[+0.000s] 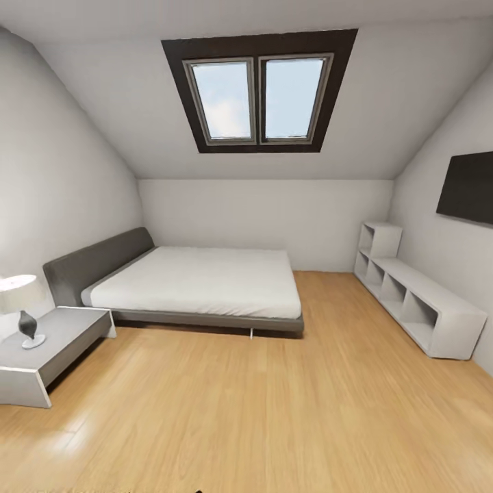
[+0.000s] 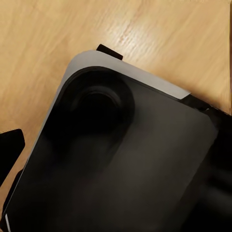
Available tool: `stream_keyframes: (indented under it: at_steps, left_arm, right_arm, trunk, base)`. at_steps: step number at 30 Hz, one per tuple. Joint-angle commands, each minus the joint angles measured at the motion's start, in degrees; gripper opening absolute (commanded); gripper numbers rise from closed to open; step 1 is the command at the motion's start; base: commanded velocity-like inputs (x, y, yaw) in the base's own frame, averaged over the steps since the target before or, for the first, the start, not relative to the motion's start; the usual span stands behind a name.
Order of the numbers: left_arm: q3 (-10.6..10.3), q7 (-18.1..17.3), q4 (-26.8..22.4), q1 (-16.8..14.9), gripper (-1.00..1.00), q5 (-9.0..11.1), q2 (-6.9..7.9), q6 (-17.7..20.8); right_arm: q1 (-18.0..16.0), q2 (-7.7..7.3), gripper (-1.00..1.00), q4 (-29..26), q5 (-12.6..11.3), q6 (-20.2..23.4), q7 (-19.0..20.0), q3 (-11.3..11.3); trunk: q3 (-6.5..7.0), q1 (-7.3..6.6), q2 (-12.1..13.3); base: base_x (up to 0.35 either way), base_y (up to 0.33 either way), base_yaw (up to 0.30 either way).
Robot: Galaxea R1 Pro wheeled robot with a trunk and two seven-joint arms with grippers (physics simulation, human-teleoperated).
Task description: Attach the digital camera to the camera tripod in the bedroom.
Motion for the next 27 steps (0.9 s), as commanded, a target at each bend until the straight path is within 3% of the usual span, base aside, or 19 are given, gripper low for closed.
stream_keyframes:
  at_steps: [1,27]
  left_arm:
    - [0.27,0.04,-0.08,0.02,1.00,0.00,-0.02,-0.09]
    - [0.28,0.04,-0.09,0.02,1.00,0.05,-0.11,-0.18]
  right_arm:
    - [-0.03,-0.01,1.00,0.04,0.14,-0.15,-0.04,0.03]
    - [-0.03,-0.09,1.00,0.11,0.13,-0.07,0.05,0.03]
  trunk:
    - [-0.05,0.01,-0.03]
    - [-0.05,0.01,-0.03]
  base:
    - [0.140,-0.204,0.207]
    - [0.177,-0.231,0.030]
